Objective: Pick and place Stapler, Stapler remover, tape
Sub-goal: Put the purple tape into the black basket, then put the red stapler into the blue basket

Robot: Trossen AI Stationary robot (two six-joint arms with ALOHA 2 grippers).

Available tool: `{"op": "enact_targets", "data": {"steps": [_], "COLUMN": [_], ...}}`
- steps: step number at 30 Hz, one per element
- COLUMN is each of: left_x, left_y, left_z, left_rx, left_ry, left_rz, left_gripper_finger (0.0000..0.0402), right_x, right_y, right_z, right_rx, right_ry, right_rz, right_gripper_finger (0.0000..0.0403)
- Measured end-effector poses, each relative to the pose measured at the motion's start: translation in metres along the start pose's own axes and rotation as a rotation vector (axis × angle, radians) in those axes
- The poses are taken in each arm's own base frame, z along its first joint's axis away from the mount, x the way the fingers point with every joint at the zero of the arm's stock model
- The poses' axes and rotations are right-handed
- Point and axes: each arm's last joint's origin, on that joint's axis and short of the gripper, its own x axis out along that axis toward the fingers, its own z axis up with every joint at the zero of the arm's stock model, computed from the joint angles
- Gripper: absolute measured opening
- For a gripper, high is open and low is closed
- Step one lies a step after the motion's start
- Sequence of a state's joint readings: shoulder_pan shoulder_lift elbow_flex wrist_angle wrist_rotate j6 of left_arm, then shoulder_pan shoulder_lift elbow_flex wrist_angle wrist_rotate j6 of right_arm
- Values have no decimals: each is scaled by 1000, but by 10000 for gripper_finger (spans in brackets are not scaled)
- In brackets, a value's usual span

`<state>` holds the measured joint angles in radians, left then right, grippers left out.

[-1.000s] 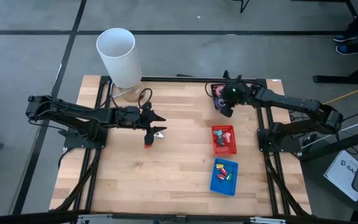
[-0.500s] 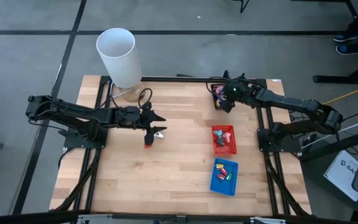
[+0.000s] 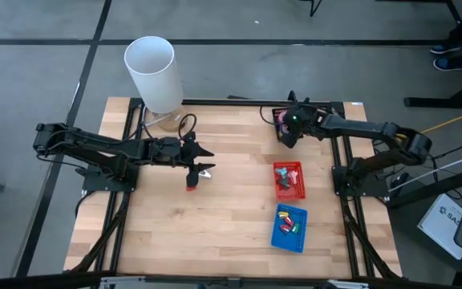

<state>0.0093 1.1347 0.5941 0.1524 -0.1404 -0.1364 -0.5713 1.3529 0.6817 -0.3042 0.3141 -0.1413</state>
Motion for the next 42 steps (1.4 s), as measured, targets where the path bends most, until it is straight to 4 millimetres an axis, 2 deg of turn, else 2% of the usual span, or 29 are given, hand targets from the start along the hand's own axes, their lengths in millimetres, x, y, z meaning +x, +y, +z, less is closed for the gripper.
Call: {"op": "enact_targets", "data": {"steps": [8,19,32,37,42], "left_x": [0,0,0,0,0], "left_y": [0,0,0,-1,-2], "left_z": [0,0,0,1,1], "left_rx": [0,0,-7,-27,-27], "left_ry": [0,0,-1,-2,-2], "left_rz": [0,0,-6,-40,-41], "left_gripper_finger": [180,180,180,180,180], "right_x": [2,2,2,-7,-24], "right_y": [2,3,3,-1,-6], "right_z": [-1,-3,-3,2,12], "right_rx": [-1,-14,-56,-75,-54], "right_ry": [8,29,30,-11,-93], "right_rz": [36,50,51,45,51], "right_gripper_finger": [42,96,100,100,100]}}
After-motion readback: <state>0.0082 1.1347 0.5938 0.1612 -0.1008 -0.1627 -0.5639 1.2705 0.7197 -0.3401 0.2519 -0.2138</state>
